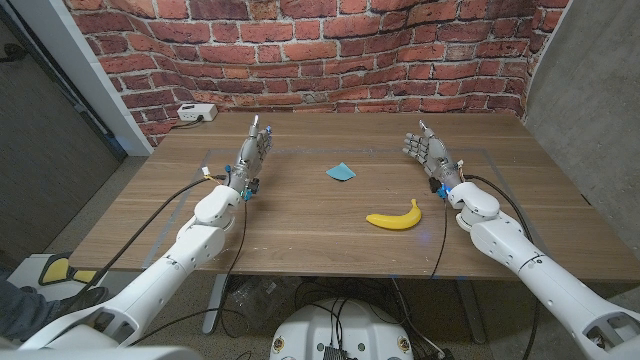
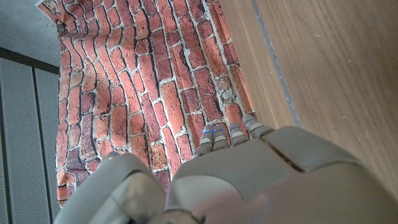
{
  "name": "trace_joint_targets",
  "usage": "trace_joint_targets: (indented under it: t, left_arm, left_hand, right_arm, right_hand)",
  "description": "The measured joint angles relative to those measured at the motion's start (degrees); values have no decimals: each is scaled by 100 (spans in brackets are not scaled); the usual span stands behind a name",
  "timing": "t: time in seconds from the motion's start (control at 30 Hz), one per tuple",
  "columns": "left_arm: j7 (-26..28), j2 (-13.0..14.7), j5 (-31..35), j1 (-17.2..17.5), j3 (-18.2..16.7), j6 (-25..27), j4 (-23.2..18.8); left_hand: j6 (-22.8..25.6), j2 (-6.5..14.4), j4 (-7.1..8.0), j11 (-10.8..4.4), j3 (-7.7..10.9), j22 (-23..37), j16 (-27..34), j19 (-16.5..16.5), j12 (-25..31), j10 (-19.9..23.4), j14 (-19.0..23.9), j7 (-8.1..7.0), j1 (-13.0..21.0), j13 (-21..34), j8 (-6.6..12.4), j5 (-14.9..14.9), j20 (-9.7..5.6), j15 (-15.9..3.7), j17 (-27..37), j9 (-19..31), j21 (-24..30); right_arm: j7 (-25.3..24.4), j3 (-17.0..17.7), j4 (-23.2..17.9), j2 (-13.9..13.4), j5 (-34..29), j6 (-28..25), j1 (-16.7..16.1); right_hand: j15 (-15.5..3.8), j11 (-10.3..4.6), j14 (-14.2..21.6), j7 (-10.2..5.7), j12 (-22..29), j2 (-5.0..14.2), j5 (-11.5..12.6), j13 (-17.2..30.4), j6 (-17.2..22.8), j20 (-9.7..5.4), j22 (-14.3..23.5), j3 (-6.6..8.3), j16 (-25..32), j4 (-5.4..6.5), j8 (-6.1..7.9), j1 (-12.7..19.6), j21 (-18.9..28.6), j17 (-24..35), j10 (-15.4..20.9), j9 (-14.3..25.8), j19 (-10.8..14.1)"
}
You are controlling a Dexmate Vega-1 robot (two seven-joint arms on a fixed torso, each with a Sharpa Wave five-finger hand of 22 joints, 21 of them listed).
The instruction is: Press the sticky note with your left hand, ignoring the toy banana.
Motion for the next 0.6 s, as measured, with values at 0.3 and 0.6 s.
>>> trace_joint_targets:
  t: [0.3, 0.6]
  left_arm:
    - [65, -17, 484, -75, 167, -502, 218]
    - [291, -41, 975, -224, 332, -683, 331]
  left_hand:
    - [170, -14, -10, -45, -10, -13, 0, 21, 33, 163, 108, -108, 77, 0, 2, 0, 21, -108, -1, -1, 0]
    - [230, 7, -24, -79, -24, -16, 0, 41, 33, 199, 138, -168, 98, 0, 1, 0, 40, -138, -1, -1, 0]
  right_arm:
    - [-143, 117, -221, -86, -94, 129, -211]
    - [-263, 211, -383, -119, -105, 218, -407]
  right_hand:
    - [0, -31, 0, -41, 0, 0, 0, 0, 41, 0, 0, 0, 0, 0, 0, 0, 0, -1, 31, 0, 0]
    - [11, -31, 49, -41, 0, 0, 0, 0, 41, 21, -1, -1, 0, 0, 0, 0, -28, -1, 31, -1, 20]
